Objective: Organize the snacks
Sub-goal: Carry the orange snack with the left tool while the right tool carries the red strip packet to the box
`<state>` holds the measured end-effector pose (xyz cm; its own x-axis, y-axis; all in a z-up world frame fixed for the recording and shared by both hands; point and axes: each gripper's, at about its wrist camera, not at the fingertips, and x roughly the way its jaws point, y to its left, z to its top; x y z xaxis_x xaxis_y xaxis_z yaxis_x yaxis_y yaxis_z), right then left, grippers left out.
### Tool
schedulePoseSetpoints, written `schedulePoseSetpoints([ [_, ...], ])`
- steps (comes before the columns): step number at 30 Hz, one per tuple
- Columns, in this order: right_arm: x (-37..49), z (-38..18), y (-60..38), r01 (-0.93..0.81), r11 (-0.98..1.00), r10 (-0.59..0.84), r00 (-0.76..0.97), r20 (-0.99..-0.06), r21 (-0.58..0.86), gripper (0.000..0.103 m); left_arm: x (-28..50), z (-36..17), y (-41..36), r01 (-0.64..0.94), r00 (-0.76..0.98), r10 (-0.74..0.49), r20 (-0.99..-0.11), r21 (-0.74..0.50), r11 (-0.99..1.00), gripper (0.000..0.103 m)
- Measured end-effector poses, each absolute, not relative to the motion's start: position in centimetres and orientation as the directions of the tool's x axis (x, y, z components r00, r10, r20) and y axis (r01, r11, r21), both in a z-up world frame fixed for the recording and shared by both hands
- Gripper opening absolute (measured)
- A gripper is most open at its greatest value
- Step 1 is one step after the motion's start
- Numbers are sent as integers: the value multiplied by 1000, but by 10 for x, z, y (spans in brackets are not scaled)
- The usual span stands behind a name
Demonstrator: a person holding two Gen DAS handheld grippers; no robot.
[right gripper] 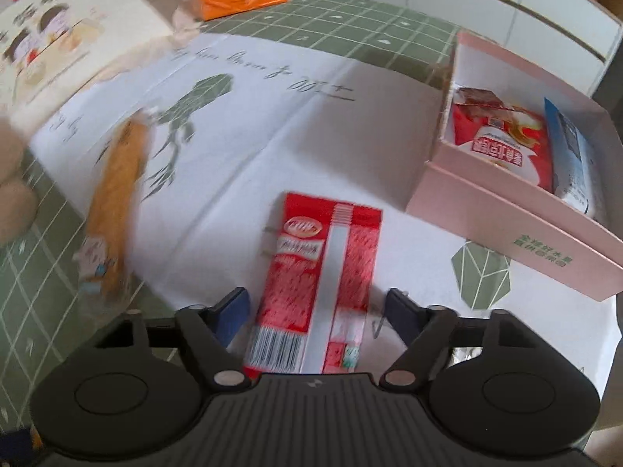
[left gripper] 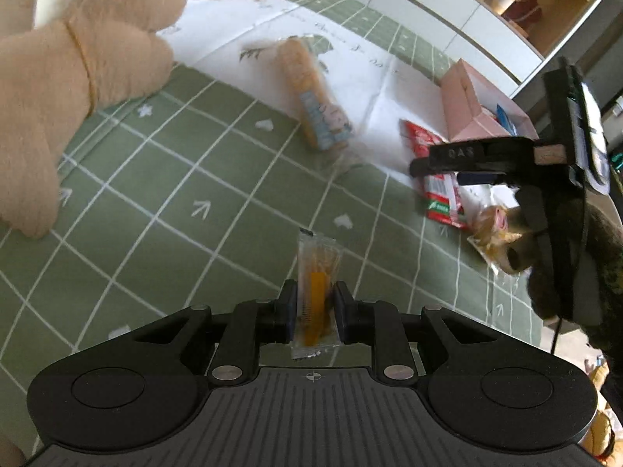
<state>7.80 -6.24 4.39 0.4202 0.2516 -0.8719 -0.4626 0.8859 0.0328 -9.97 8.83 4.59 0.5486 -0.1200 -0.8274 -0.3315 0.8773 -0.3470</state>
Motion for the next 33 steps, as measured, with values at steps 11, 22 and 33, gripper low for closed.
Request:
schedulePoseSetpoints([
  [11, 28, 102, -106, -547, 830, 375, 400, -836, 111, 43, -74, 53, 51, -213, 557, -174, -812, -342, 915, 24],
  [22, 4, 99, -152, -544, 824, 401, 364, -841, 157, 24, -50, 47, 23, -180, 508, -148, -848, -273, 945, 24],
  [33, -5, 64, -121, -505, 846, 361, 310, -880, 169, 67, -64, 47, 42, -230, 492, -61, -868, -197, 953, 24],
])
